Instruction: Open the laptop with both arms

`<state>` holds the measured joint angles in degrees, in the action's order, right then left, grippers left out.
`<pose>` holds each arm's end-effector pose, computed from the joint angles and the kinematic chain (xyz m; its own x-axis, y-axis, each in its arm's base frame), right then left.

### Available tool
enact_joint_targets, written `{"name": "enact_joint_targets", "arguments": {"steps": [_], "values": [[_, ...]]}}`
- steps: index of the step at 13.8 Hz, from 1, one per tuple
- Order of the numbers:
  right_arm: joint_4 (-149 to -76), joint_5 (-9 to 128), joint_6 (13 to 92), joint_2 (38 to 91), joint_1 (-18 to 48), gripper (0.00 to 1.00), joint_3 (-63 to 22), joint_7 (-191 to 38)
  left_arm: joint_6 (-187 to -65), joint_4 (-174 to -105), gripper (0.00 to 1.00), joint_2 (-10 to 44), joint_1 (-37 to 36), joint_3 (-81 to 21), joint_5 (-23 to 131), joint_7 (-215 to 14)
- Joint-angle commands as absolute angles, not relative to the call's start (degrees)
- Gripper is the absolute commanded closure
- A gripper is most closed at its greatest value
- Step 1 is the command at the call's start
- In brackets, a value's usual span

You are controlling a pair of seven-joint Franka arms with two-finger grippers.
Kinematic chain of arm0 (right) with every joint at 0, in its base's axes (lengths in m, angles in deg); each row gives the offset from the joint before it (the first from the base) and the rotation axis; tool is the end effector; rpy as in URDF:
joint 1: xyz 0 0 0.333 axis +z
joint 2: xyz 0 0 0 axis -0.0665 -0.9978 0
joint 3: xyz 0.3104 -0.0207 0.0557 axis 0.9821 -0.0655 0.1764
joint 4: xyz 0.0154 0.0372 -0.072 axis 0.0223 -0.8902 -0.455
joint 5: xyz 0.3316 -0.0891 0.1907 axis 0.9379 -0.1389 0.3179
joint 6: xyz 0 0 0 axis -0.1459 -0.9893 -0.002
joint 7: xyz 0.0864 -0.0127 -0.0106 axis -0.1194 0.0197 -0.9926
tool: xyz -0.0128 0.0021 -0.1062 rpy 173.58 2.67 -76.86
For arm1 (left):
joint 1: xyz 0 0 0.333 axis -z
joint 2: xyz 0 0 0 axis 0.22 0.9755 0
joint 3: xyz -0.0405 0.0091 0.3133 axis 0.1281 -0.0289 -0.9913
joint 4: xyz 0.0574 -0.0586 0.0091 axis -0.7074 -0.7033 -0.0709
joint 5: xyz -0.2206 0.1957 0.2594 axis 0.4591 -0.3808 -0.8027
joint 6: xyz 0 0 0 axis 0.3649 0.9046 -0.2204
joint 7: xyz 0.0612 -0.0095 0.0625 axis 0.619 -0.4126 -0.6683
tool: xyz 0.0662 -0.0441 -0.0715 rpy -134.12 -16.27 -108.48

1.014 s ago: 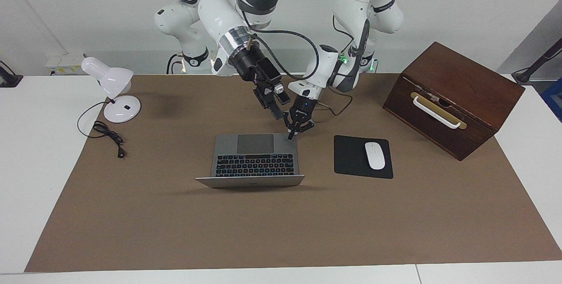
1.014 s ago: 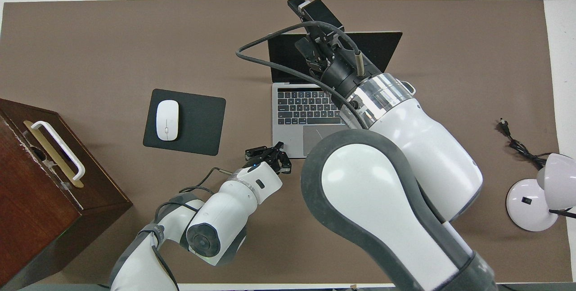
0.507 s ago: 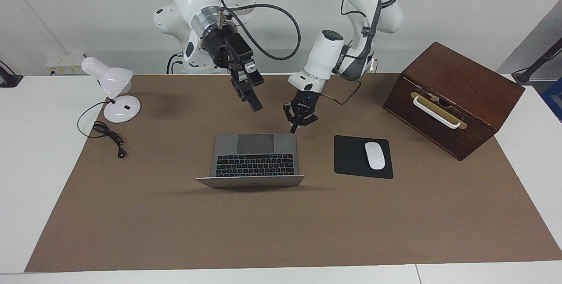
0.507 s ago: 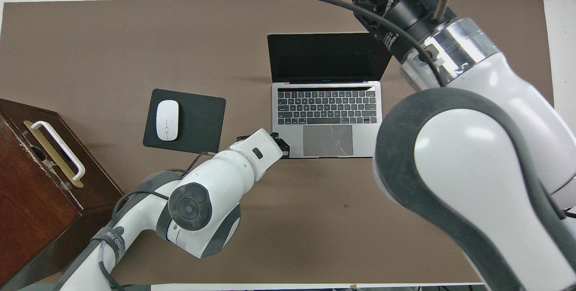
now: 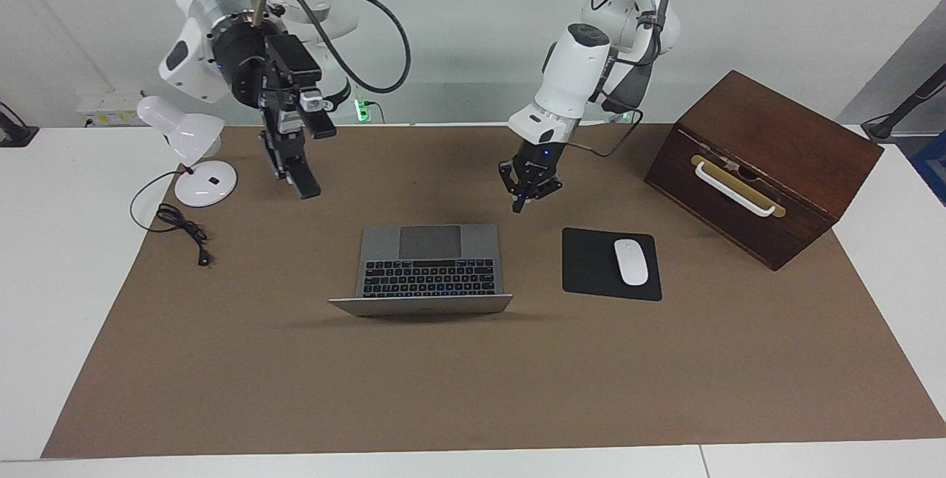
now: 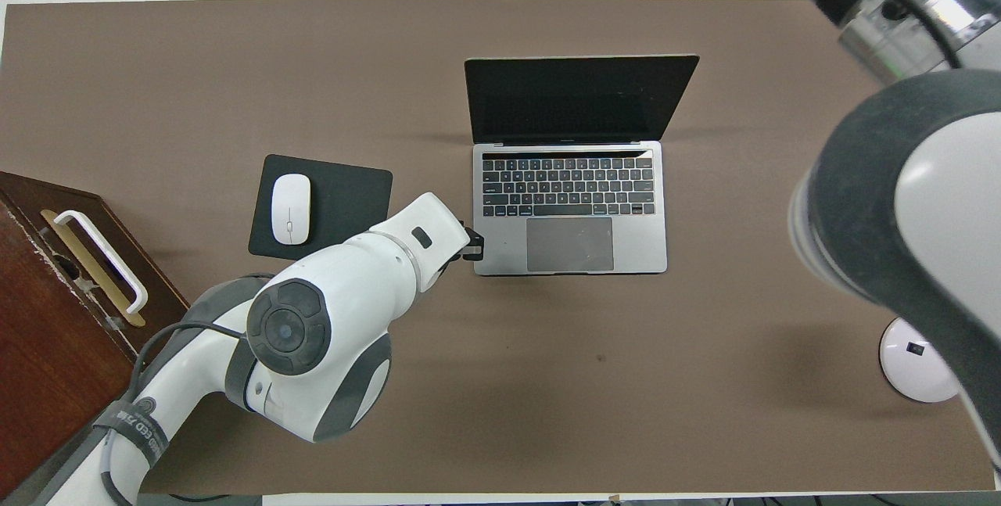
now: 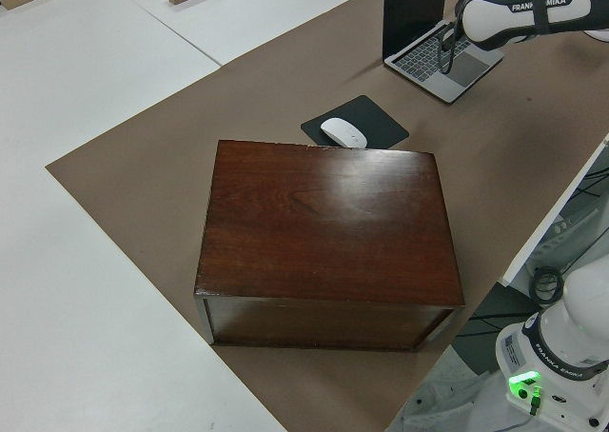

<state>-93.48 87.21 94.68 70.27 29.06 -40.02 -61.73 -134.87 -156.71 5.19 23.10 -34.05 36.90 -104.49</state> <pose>0.6421 0.1225 0.7078 0.5529 -0.7341 0.3941 0.0112 -0.4663 -0.8845 0.4594 -0.3123 0.4390 0.9424 -0.1081 0.3166 -0.1899 -0.9520 0.2402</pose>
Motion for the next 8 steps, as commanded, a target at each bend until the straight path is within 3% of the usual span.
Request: {"name": "enact_joint_targets", "arguments": {"steps": [1, 6, 7, 8], "values": [[-88.6, 78.0, 86.5, 68.2, 24.1, 0.00, -39.6, -62.3, -125.1, -154.7, 1.00, 0.7, 19.1, -33.7, 37.1, -103.4], [-86.0, 61.8, 73.1, 67.9, 18.1, 0.00, -39.7, -74.7, -115.4, -152.7, 1.00, -3.1, 13.8, -33.7, 36.5, -98.4], [-86.0, 59.3, 68.8, 68.2, 16.5, 0.00, -39.7, -79.2, -114.5, -152.7, 0.76, -3.6, 13.0, -33.7, 36.4, -98.3], [-86.0, 56.7, 64.5, 68.5, 15.6, 0.00, -39.8, -82.6, -114.1, -152.7, 0.45, -4.1, 12.6, -33.6, 36.4, -98.4]]}}
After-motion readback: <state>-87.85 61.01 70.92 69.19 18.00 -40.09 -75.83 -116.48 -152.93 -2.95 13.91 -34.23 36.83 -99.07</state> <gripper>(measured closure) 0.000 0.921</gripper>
